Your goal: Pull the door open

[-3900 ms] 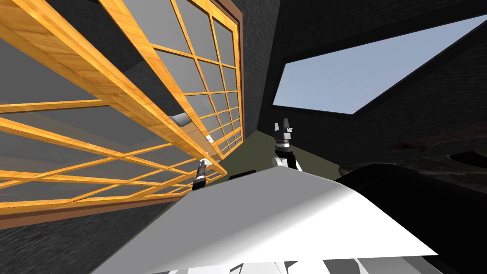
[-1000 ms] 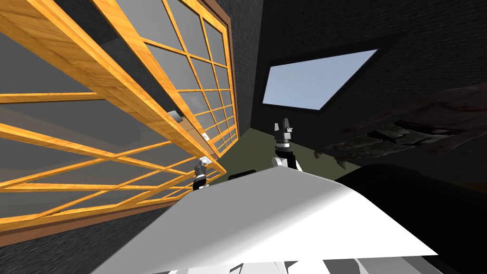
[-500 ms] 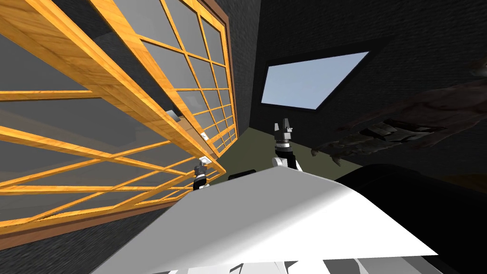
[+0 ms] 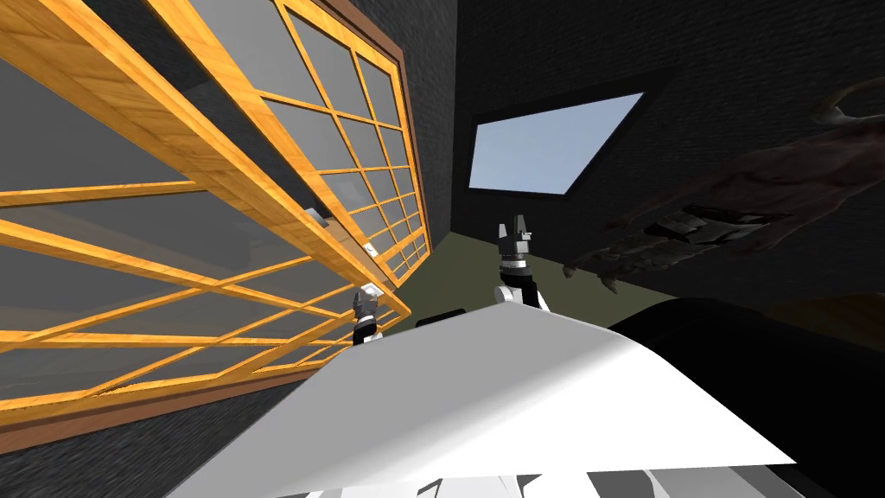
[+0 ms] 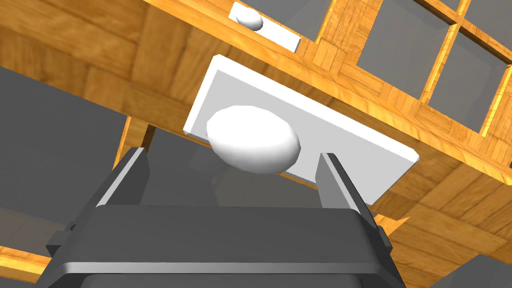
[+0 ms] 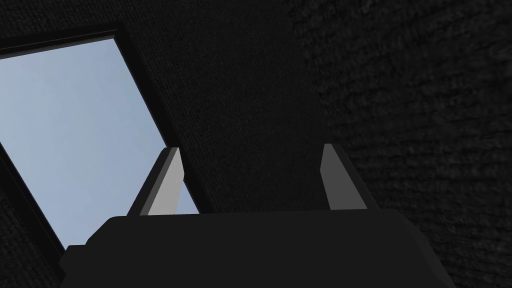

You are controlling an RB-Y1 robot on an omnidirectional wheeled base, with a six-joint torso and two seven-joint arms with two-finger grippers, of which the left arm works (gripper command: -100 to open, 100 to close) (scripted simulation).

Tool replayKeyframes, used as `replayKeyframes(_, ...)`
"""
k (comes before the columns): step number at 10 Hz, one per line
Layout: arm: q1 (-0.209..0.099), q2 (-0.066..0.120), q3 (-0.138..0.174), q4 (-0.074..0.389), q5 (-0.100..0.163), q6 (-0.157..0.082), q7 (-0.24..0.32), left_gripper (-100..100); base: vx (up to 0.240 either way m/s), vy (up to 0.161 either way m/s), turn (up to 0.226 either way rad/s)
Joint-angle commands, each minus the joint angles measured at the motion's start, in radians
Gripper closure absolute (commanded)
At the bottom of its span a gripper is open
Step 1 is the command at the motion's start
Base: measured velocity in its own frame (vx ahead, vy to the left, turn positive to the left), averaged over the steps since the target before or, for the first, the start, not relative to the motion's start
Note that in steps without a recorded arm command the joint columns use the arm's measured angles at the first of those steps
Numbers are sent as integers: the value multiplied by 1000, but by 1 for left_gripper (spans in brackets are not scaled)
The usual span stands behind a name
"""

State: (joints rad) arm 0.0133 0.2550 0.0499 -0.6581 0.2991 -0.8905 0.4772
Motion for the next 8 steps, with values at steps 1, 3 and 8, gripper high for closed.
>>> replayKeyframes(1, 1, -4, -9, -11, 20, 6, 45, -100, -77, -18, -27)
replayKeyframes(3, -2, -10, -22, -16, 49, 8, 101, -100, -69, 4, -30)
replayKeyframes(8, -7, -19, -44, -26, 98, 13, 227, -100, -49, 8, -23)
